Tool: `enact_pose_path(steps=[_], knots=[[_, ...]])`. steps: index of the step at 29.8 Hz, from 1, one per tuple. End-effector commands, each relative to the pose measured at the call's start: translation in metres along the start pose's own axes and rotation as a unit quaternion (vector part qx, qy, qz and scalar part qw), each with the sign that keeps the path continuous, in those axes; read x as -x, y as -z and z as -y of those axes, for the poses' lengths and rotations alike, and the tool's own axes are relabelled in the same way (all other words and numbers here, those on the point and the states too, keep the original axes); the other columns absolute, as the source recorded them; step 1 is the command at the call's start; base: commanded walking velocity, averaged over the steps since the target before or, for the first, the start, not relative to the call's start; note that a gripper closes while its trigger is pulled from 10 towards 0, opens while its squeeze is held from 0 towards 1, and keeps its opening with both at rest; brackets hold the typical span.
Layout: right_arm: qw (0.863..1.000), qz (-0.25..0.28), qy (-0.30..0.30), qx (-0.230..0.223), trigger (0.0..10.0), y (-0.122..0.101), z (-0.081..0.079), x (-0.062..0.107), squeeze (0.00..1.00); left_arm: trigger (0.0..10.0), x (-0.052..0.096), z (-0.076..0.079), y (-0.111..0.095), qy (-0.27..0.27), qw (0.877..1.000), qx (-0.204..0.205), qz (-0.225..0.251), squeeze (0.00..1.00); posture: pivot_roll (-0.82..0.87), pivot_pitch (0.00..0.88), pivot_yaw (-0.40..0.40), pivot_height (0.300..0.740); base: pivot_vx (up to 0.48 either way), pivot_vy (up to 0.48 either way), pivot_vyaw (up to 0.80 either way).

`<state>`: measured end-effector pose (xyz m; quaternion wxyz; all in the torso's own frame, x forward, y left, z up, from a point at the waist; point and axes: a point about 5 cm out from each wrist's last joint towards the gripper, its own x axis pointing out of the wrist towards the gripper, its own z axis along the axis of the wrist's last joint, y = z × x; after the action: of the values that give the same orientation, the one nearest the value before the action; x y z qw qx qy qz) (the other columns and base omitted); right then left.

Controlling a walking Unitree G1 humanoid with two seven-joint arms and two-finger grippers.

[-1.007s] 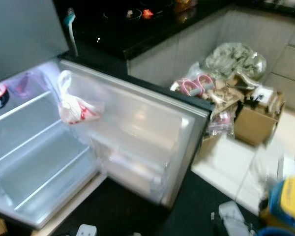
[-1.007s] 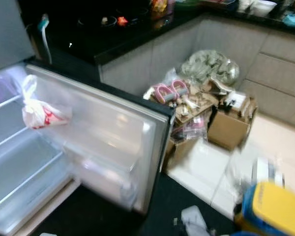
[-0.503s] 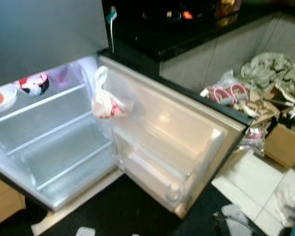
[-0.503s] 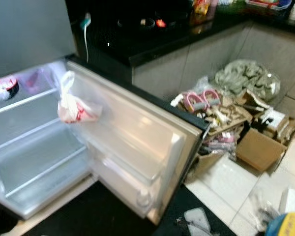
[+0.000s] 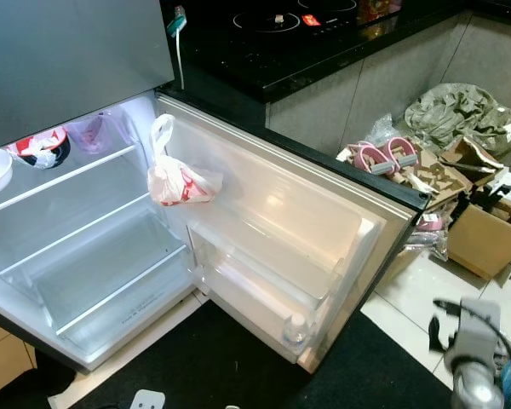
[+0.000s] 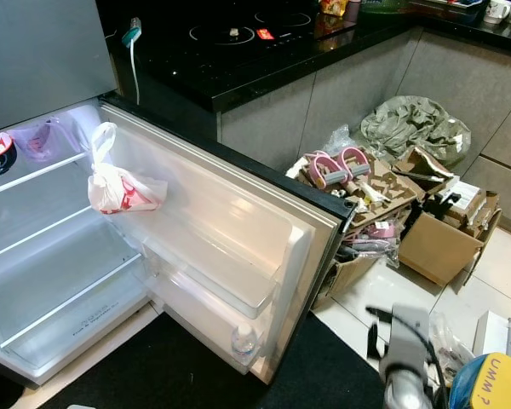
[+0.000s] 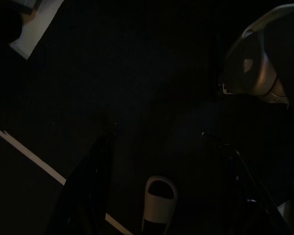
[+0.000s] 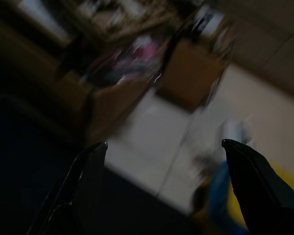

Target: Restocking fridge

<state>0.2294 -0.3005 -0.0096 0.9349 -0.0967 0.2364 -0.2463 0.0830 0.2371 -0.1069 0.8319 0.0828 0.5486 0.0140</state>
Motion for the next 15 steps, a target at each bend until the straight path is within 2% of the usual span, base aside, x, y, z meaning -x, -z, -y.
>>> enact_pose_path(steps=[1,5,8,12,14,15], knots=[[0.999,0.008,0.033,0.011,10.0,-0.008,0.01,-0.005,0.0,10.0,0.001,0.002,0.004,0.001,1.0,0.005,-0.003,0.0,-0.08,0.068,-0.039,0.74,0.0,0.0,0.0],[0.999,0.036,0.034,0.004,10.0,-0.026,0.017,-0.011,0.0,10.0,0.001,0.002,0.005,0.002,1.0,0.007,-0.004,0.0,-0.08,0.076,-0.041,0.74,0.0,0.0,0.0],[0.997,0.075,-0.012,0.005,10.0,-0.042,0.01,-0.014,0.0,10.0,0.001,0.002,0.005,0.003,1.0,0.005,-0.006,0.0,-0.08,0.082,-0.041,0.74,0.0,0.0,0.0],[0.994,0.095,-0.047,0.012,10.0,-0.049,0.002,-0.014,0.0,10.0,0.001,0.002,0.006,0.003,1.0,0.005,-0.006,0.0,-0.08,0.085,-0.041,0.74,0.0,0.0,0.0],[0.989,0.115,-0.09,0.015,10.0,-0.057,-0.01,-0.013,0.0,10.0,0.001,0.002,0.006,0.002,1.0,0.005,-0.007,0.0,-0.08,0.086,-0.042,0.74,0.0,0.0,0.0],[0.989,0.115,-0.09,0.015,10.0,-0.057,-0.01,-0.013,0.0,10.0,0.001,0.002,0.006,0.002,1.0,0.005,-0.007,0.0,-0.08,0.086,-0.042,0.74,0.0,0.0,0.0]])
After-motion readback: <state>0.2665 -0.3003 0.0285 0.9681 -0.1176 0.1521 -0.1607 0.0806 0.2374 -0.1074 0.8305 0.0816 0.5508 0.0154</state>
